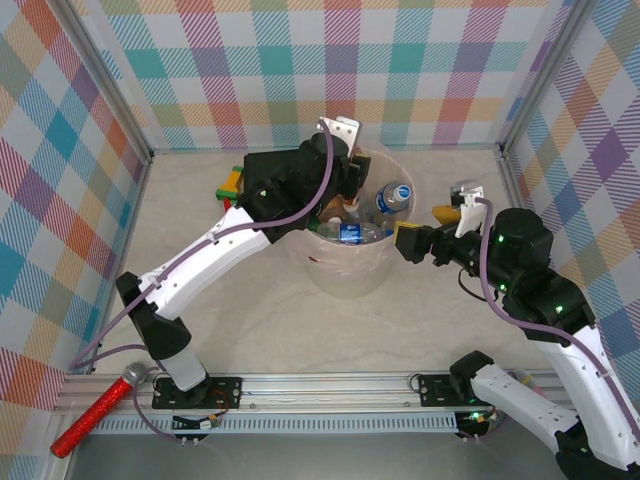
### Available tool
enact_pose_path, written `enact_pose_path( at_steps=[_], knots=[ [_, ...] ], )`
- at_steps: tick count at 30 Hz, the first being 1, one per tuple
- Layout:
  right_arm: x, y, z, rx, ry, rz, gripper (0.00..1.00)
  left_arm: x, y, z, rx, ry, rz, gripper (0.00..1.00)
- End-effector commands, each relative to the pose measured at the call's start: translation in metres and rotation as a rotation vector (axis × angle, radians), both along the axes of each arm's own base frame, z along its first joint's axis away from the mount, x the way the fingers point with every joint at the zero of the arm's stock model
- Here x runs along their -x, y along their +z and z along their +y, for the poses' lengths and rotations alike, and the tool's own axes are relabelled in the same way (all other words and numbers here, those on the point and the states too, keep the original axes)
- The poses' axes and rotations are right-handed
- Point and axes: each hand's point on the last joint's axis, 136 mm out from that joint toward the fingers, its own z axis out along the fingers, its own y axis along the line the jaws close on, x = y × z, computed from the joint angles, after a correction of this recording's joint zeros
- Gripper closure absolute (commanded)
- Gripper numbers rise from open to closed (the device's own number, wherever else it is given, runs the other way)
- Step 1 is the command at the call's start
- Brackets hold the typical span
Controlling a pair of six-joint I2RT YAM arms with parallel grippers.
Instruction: Put the plastic bottles in the bin
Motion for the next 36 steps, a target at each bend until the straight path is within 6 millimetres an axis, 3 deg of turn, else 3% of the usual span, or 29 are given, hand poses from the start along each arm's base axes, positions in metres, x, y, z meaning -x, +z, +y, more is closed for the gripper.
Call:
enact_pose_path(
  at_steps=[1,5,14,19,25,30,36],
  knots=[
    [0.0,-0.002,0.001,0.009,0.006,-0.008,0.01,0.0,0.02,0.029,-0.106,0.094,-0.109,0.45],
    [-0.001,-0.003,0.0,0.011,-0.001,-0.008,0.01,-0.003,0.014,0.042,-0.161,0.132,-0.123,0.44],
    [-0.004,-0.005,0.004,0.01,0.007,0.007,0.01,-0.004,-0.057,0.053,-0.195,0.148,0.023,0.45],
    [-0.004,-0.004,0.004,0.007,0.005,0.006,0.01,-0.007,-0.068,0.057,-0.164,0.137,0.074,0.45],
    [-0.004,-0.004,0.004,0.004,0.005,0.007,0.01,-0.007,-0.075,0.046,-0.159,0.081,0.127,0.42],
    [-0.003,-0.003,0.002,0.01,0.002,0.004,0.01,-0.001,-0.055,0.05,-0.111,0.084,0.12,0.18],
    [-0.004,-0.004,0.002,0.01,-0.001,0.004,0.01,0.011,-0.007,0.062,-0.016,0.077,0.06,0.15]
  ],
)
